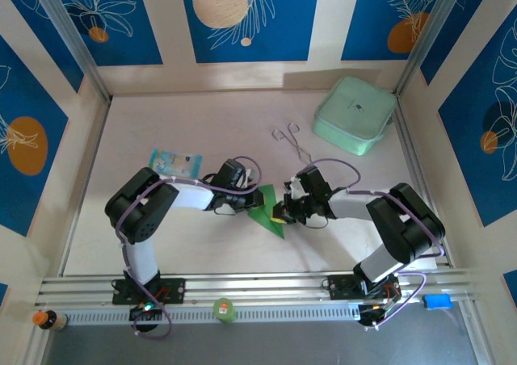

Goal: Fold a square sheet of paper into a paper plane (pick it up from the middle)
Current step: Fourth fold the wing at the center of the table.

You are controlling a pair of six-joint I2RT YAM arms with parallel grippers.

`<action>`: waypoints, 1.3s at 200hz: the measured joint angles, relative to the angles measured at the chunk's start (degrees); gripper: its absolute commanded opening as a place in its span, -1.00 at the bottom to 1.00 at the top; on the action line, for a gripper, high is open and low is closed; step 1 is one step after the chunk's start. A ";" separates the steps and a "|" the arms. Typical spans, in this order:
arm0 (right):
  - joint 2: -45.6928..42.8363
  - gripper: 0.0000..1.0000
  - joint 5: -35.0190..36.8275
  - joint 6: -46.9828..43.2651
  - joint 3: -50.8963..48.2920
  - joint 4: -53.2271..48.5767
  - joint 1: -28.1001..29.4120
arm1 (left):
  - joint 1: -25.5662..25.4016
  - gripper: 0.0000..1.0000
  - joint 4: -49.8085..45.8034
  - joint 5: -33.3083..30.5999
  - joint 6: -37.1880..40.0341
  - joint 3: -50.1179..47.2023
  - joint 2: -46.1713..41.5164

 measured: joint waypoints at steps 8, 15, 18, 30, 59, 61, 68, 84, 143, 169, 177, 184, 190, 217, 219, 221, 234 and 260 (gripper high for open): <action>0.42 -1.00 0.15 0.00 1.25 -0.26 0.13 | 0.00 -0.92 0.02 0.02 -0.04 0.00 0.00; 1.11 -1.00 0.35 0.00 2.43 -0.37 0.35 | 0.00 -0.92 0.04 0.04 -0.04 0.00 0.00; 1.62 -1.00 0.46 0.00 3.04 -0.46 0.46 | 0.00 -0.92 0.04 0.04 -0.04 0.00 0.00; 3.54 -1.00 1.03 0.00 5.01 -0.63 1.05 | 0.00 -0.91 0.04 0.09 -0.07 0.00 0.00; 7.15 -1.00 2.49 -0.28 6.64 -1.55 2.47 | 0.02 -0.92 0.04 0.15 -0.07 0.00 0.00; 7.39 -1.00 2.69 -0.28 6.64 -1.68 2.56 | 0.02 -0.92 0.04 0.13 -0.07 0.00 0.00; 8.13 -1.00 3.32 -0.46 6.49 -2.03 2.80 | 0.02 -0.92 0.04 0.13 -0.07 0.00 0.00; 8.46 -1.00 3.65 -0.57 6.25 -1.99 2.93 | 0.02 -0.92 0.07 0.13 -0.07 0.00 0.00; 2.97 -1.00 3.78 -1.11 -0.44 0.02 2.86 | 0.02 -0.93 0.22 0.11 -0.09 0.00 0.02; 0.33 -1.00 3.34 -1.11 -3.58 0.55 2.14 | 0.07 -0.93 0.24 0.11 -0.11 -0.02 0.02; -0.55 -1.00 3.23 -1.09 -4.57 0.79 1.86 | 0.07 -0.93 0.26 0.11 -0.15 -0.02 0.04; -1.31 -1.00 3.02 -1.07 -5.40 0.92 1.66 | 0.07 -0.93 0.26 0.13 -0.28 -0.02 0.04; -2.10 -1.00 2.84 -1.03 -6.23 1.05 1.42 | 0.07 -0.93 0.26 0.13 -0.31 -0.02 0.04; -5.44 -1.00 2.69 -0.87 -7.61 -0.98 1.01 | 0.07 -0.93 0.26 0.13 -0.31 -0.02 0.04; -5.66 -1.00 2.67 -0.83 -7.56 -1.18 1.01 | 0.07 -0.93 0.26 0.11 -0.31 -0.02 0.04; -5.88 -1.00 2.62 -0.83 -7.50 -1.29 1.01 | 0.07 -0.93 0.26 0.13 -0.31 -0.02 0.04; -6.71 -1.00 2.49 -0.85 -6.38 -2.47 1.14 | 0.07 -0.93 0.26 0.11 -0.31 -0.02 0.04; -5.60 -1.00 2.36 -1.07 -1.97 -3.26 1.57 | 0.09 -0.93 0.26 0.13 -0.31 -0.02 0.04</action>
